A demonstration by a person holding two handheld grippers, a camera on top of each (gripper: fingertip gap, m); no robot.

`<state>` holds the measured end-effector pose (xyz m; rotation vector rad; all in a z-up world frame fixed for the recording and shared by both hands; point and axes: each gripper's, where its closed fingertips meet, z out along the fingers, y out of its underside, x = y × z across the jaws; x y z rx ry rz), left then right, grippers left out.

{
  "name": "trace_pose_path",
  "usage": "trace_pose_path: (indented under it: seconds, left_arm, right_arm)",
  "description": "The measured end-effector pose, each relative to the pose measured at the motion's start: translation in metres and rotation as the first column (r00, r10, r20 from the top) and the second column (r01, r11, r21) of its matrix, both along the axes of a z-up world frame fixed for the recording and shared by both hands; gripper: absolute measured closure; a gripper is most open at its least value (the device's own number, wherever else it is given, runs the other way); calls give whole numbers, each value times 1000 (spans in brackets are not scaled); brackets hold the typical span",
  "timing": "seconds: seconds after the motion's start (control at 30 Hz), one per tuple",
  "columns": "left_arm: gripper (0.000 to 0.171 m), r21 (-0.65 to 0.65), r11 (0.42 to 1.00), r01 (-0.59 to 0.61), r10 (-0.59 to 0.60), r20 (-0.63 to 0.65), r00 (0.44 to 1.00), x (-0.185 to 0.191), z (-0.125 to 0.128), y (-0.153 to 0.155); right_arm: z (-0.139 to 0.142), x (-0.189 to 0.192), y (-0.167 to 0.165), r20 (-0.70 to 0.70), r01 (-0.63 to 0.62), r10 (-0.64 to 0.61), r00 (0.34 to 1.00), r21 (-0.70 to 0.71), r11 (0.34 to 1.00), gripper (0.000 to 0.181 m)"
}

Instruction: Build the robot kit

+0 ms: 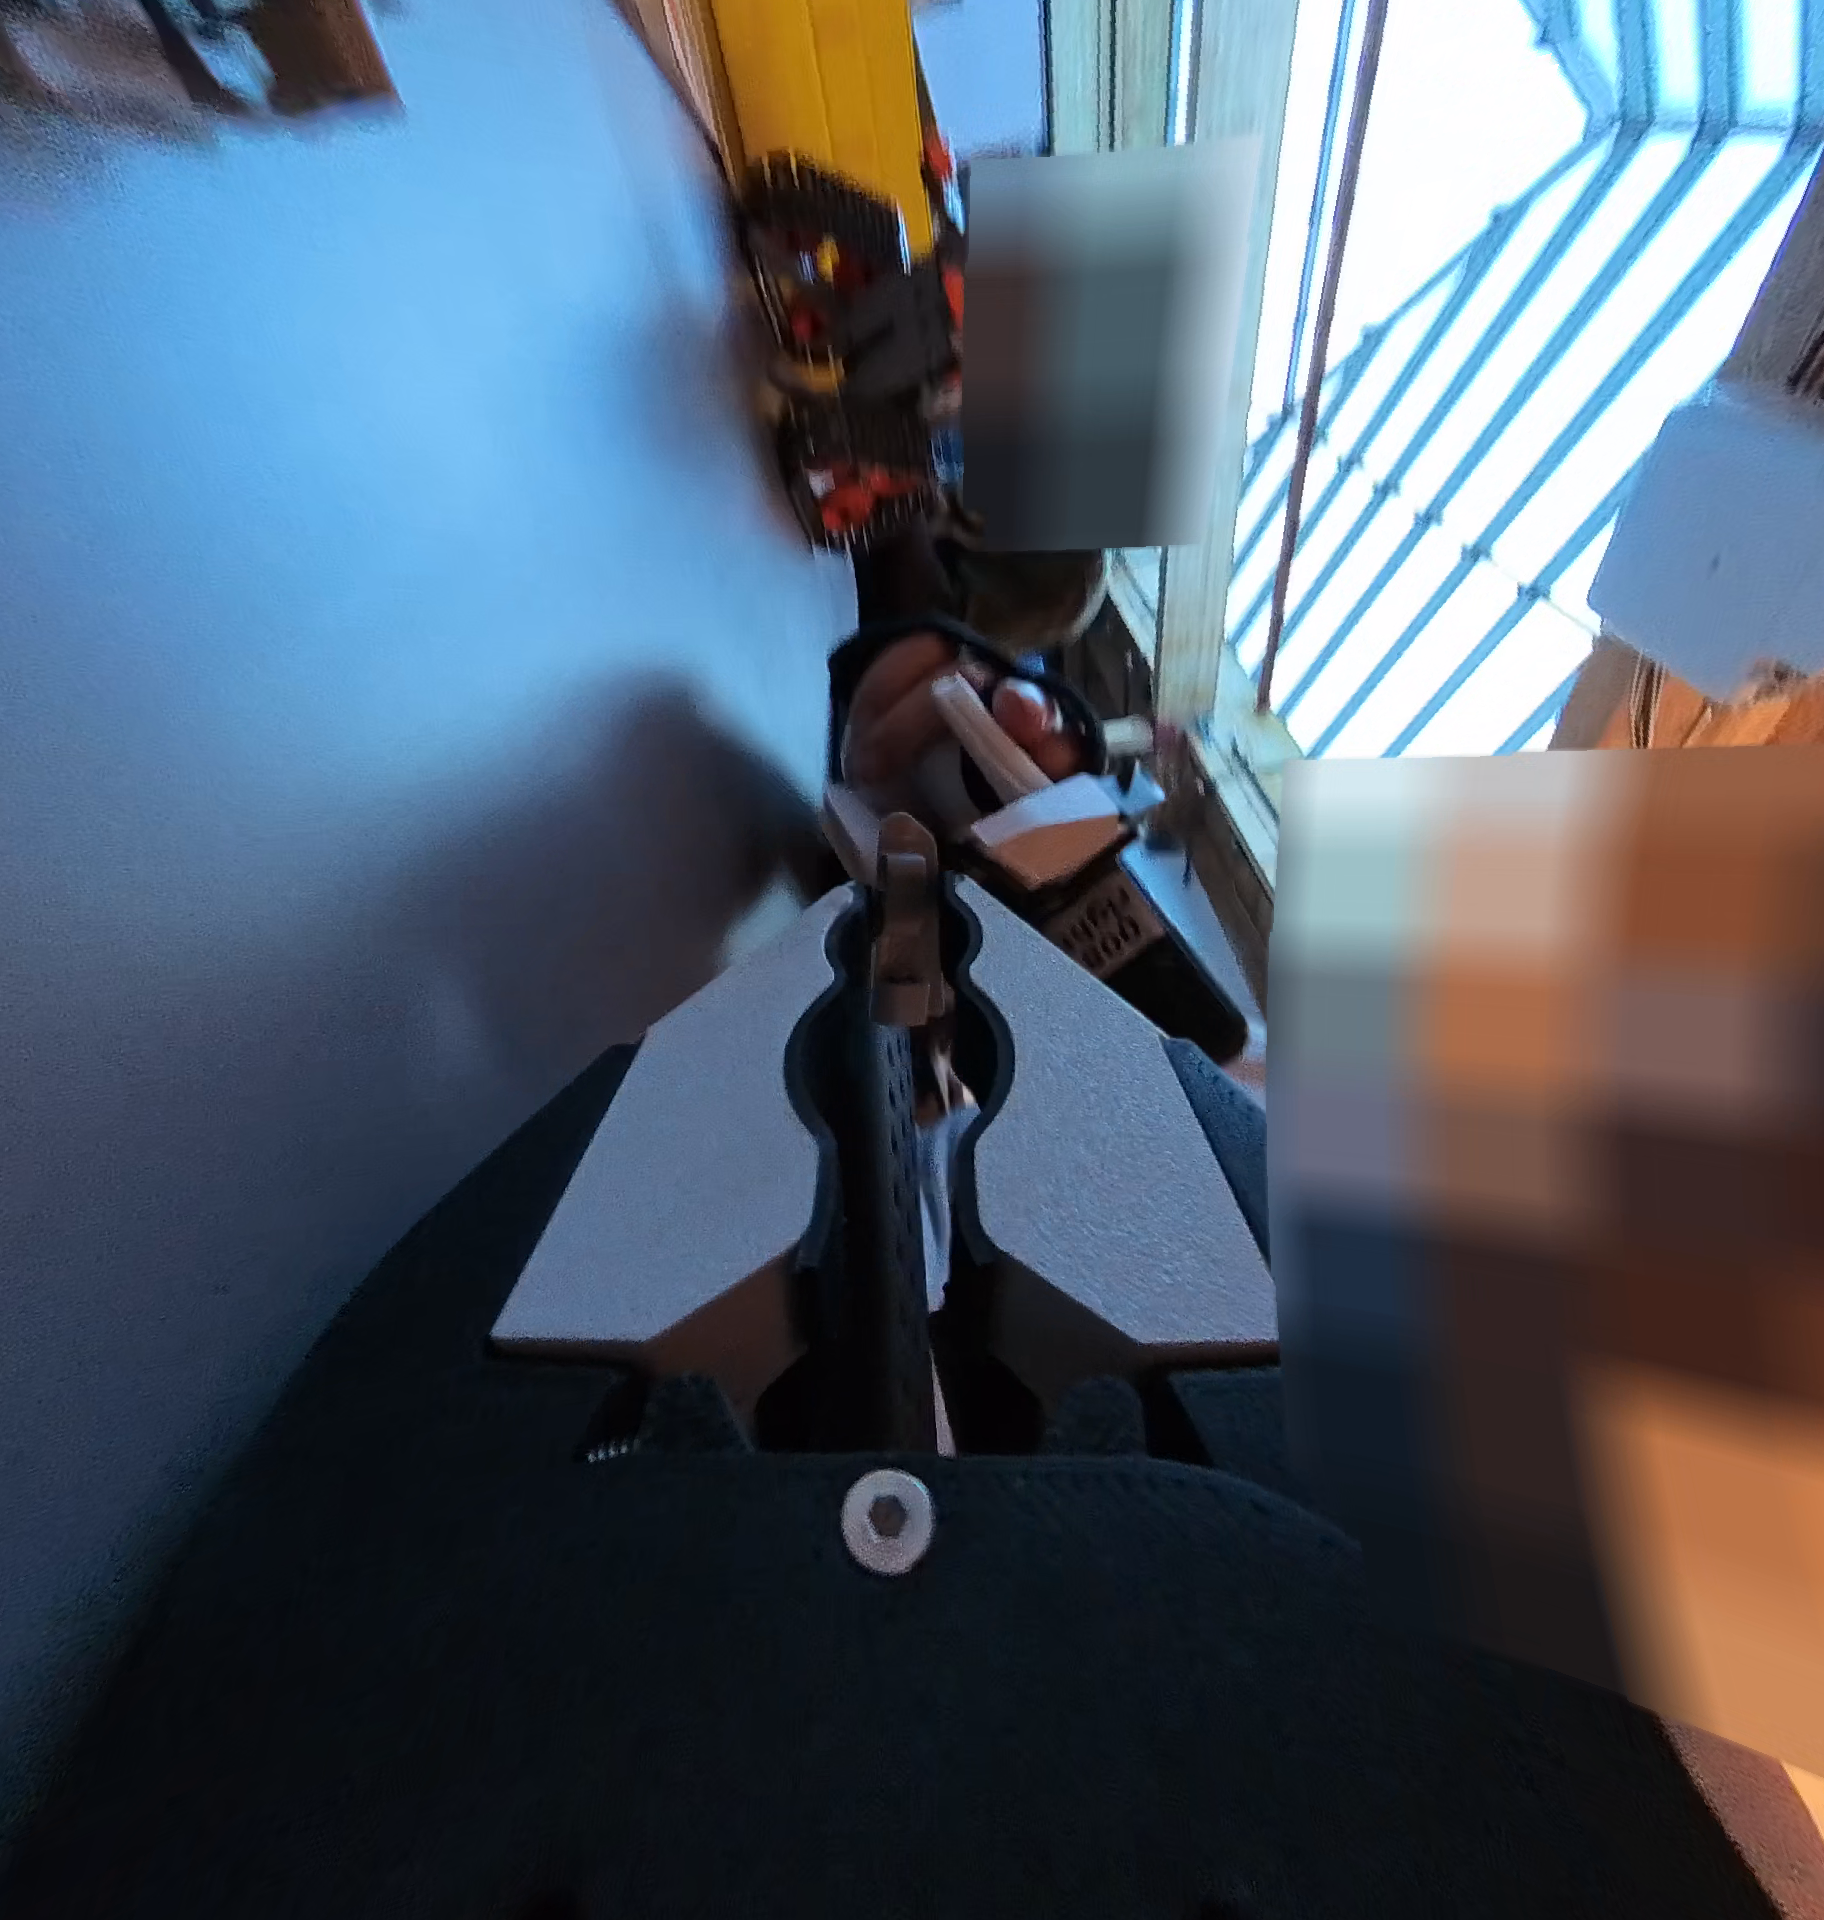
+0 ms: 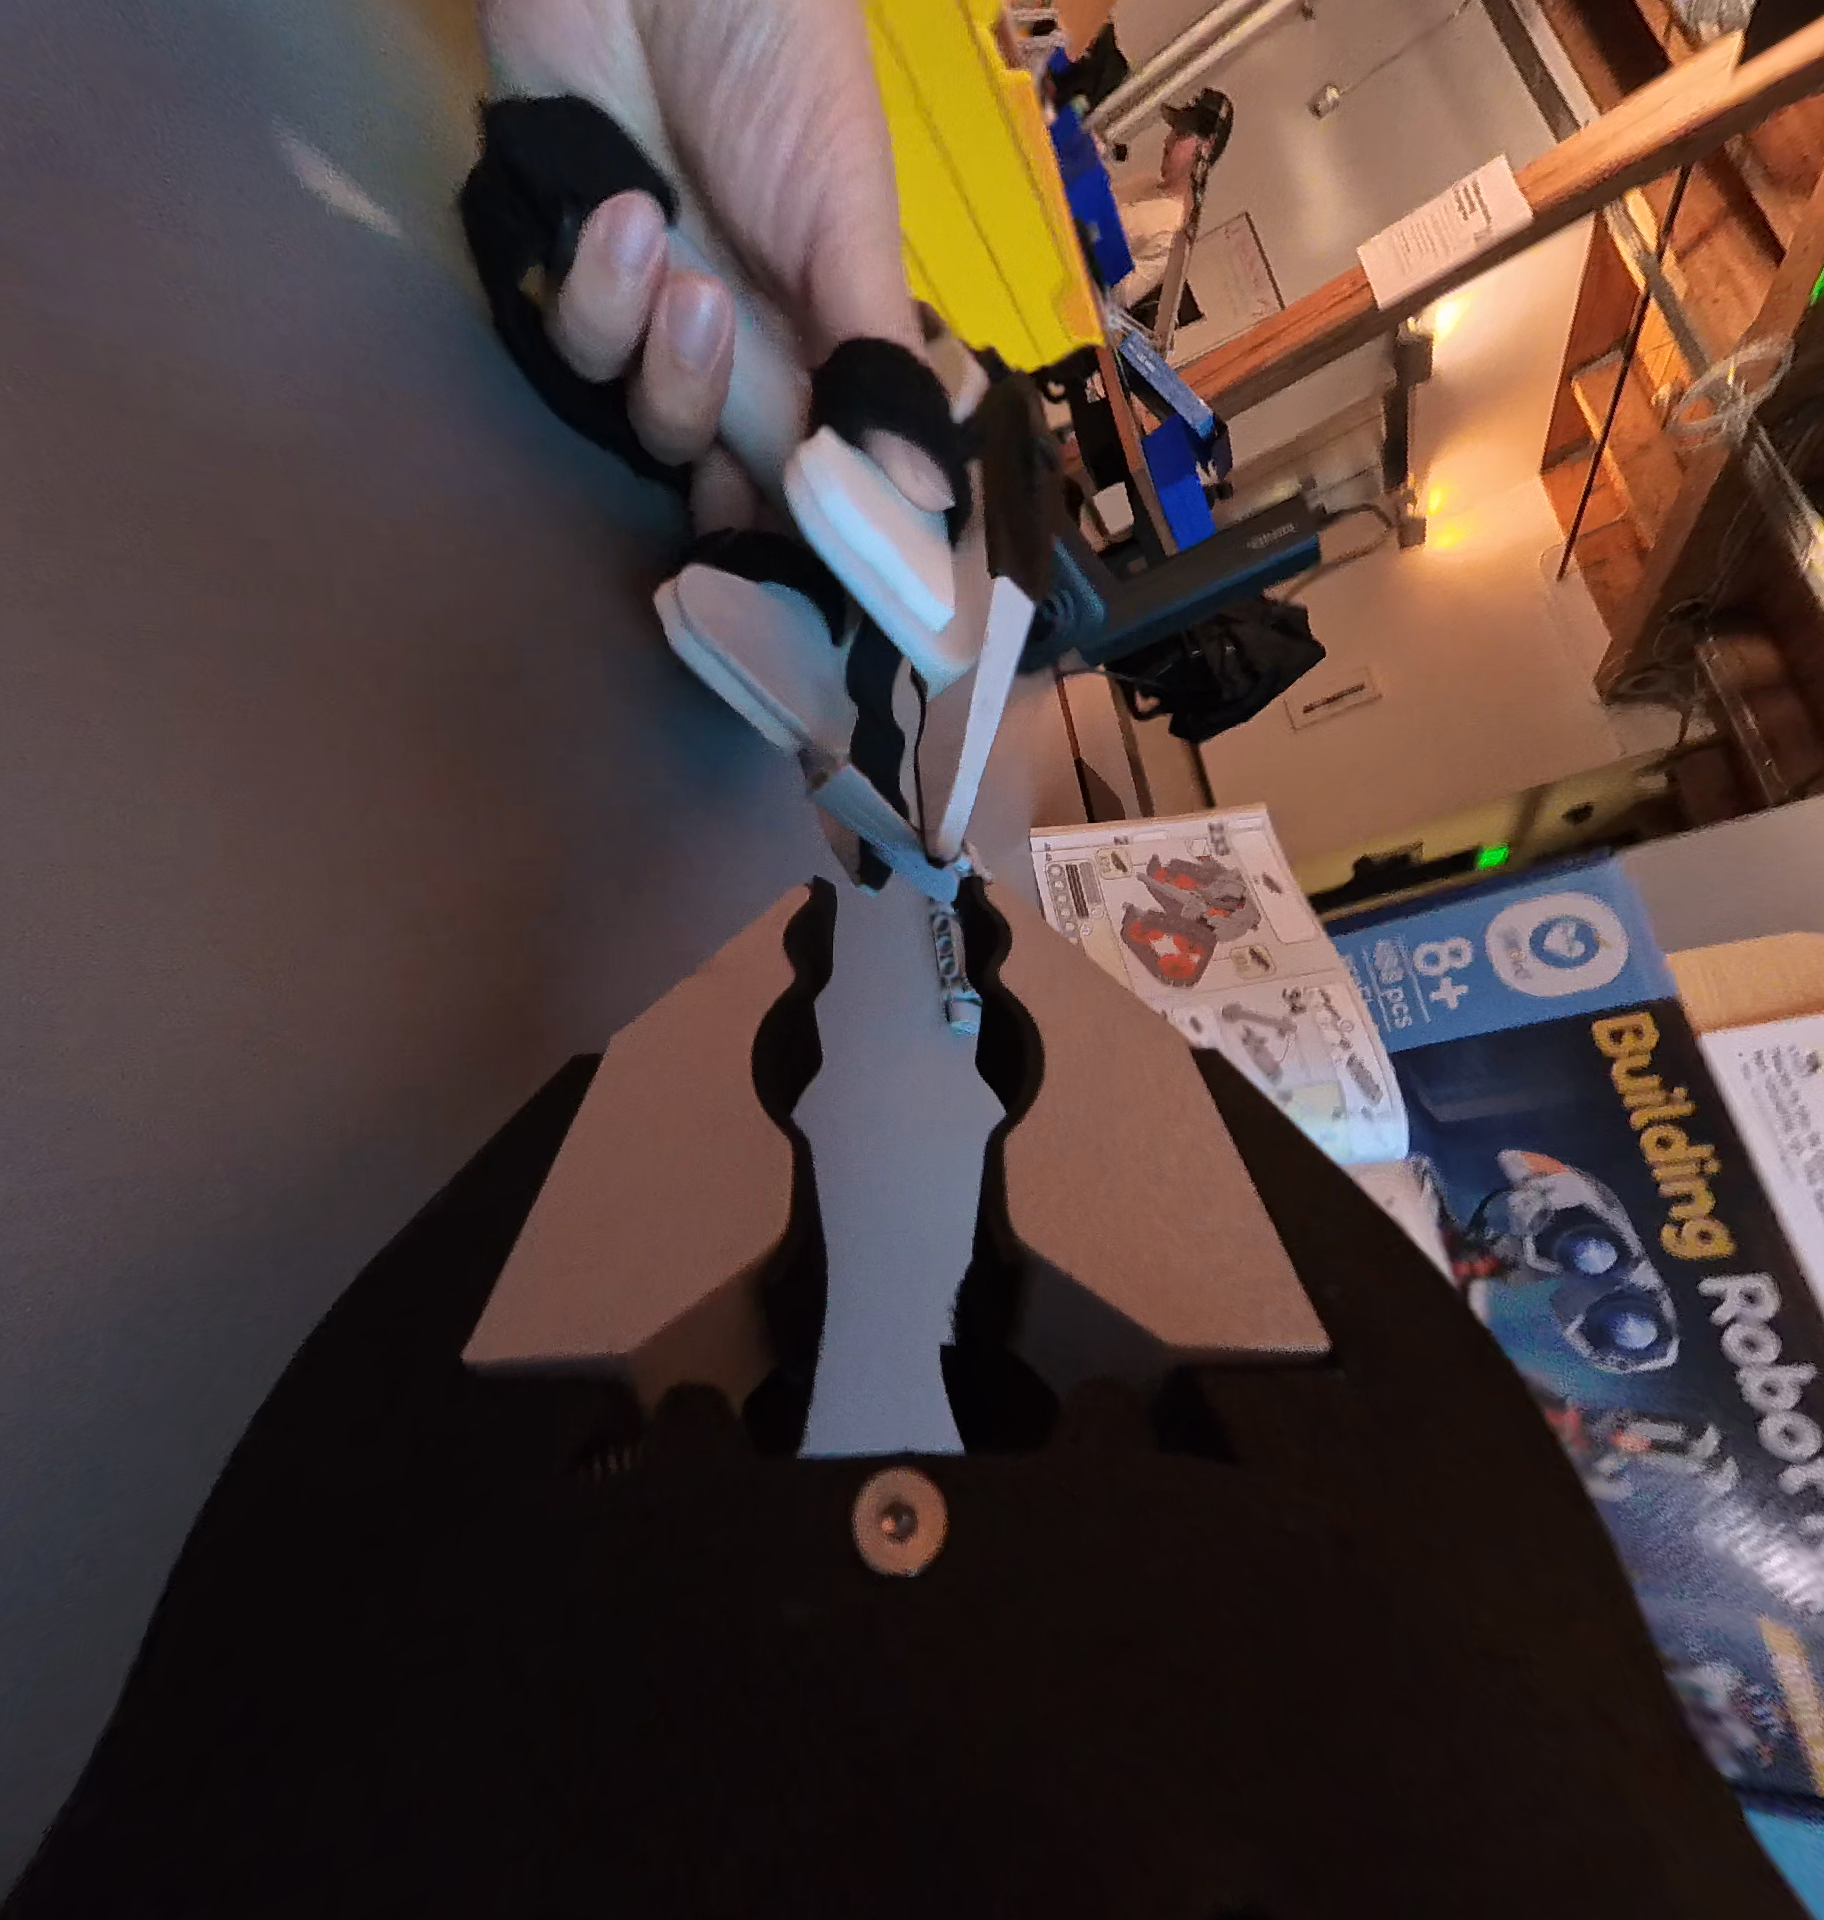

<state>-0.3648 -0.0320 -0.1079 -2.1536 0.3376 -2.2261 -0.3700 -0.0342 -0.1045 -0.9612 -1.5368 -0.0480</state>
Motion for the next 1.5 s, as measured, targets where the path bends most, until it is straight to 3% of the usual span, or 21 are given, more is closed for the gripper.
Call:
trace_pose_path:
  seconds: [0.03,0.1,0.2,0.27,0.33,0.43,0.57,0.67,0.73,0.93,1.1,1.17,1.27,1.4,1.5]
  left_arm:
    - [161,8,997,-70,70,1,998,-1,2,9]
    - [162,63,973,-221,219,28,975,-3,12,27]
    - [162,157,918,-365,360,58,931,-5,27,38]
    - [162,208,885,-416,415,52,908,-5,30,41]
    - [162,234,854,-465,461,77,884,-11,35,45]
    - [162,255,820,-512,506,93,858,-17,37,50]
    - [162,278,808,-519,520,76,851,-15,33,50]
    - [162,295,797,-526,533,62,843,-14,30,51]
    - [162,302,788,-536,544,65,837,-16,31,52]
    - [163,316,778,-542,552,64,831,-20,32,53]
    - [164,326,799,-506,516,61,854,-16,33,49]
    - [157,343,808,-480,486,74,871,-13,36,46]
    - [143,420,765,-489,476,143,868,-16,52,48]
    - [157,530,773,-349,326,139,935,-7,62,31]
    - [166,492,815,-304,255,166,952,-2,68,20]
  right_arm:
    - [4,1,4,-37,25,-27,999,-55,998,155]
    - [8,-1,12,-135,64,-104,985,-271,960,145]
    - [17,-14,20,-275,20,-246,930,-629,777,140]
    - [20,-21,23,-317,-25,-310,897,-735,678,140]
    - [19,-22,28,-314,-21,-351,882,-771,637,148]
    - [18,-16,35,-315,-3,-383,868,-776,631,156]
    - [20,-20,34,-337,-44,-396,854,-806,590,155]
    - [21,-28,38,-342,-71,-444,828,-849,523,153]
    - [21,-26,42,-339,-67,-470,815,-861,505,166]
    - [21,-18,46,-349,-148,-470,811,-899,412,175]
    - [23,-14,41,-345,-236,-388,854,-924,302,175]
    - [28,-10,36,-356,-293,-343,869,-930,223,175]
    - [34,0,24,-359,-366,-277,891,-930,30,175]
    - [41,14,6,-381,-420,-200,903,-880,-221,176]
    - [52,20,2,-424,-461,-182,887,-826,-325,175]
